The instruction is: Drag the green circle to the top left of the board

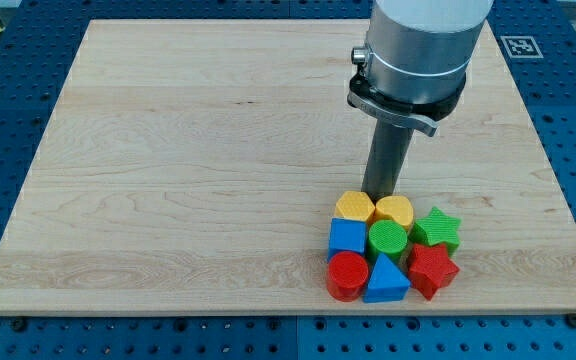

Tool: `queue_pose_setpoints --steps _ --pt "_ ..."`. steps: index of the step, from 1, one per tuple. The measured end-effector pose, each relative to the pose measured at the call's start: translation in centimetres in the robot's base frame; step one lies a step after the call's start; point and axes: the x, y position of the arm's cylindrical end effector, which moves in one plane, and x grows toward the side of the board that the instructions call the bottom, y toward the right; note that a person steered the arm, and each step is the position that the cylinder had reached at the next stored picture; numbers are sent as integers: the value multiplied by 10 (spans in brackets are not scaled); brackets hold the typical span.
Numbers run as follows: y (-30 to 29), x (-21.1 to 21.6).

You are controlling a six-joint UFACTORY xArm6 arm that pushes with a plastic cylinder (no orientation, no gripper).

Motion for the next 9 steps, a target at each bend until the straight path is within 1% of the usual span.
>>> queue_pose_setpoints --steps 1,2,3,4,5,6,7,8,9 --pt "0 0" --pt "-6 -9" --pt "-5 -60" --pt "44 -65" --pt "113 -24" --pt "154 44" --pt "162 110" --pt "148 112" --pt "107 112"
